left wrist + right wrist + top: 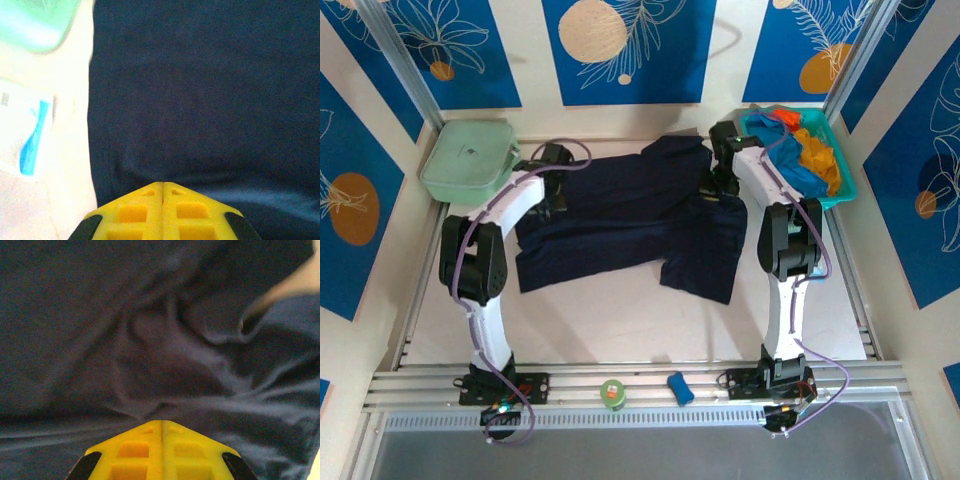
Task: Fold and stack the t-shirts
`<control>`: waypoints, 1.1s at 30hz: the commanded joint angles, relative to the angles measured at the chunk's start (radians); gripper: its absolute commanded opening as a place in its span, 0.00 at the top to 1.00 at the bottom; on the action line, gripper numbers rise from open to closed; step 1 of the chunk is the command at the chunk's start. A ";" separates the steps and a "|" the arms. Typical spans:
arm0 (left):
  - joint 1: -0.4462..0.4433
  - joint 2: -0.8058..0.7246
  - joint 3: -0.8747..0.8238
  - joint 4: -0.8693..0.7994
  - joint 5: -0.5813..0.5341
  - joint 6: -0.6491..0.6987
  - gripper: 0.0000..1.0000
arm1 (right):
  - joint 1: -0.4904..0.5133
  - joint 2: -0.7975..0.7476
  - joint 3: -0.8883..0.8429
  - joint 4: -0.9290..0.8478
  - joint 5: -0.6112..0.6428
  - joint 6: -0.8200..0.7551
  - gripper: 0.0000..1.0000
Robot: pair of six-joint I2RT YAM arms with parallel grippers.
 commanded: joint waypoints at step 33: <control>0.076 0.561 0.514 -0.214 0.179 0.012 1.00 | -0.057 0.620 0.675 -0.281 0.045 -0.197 1.00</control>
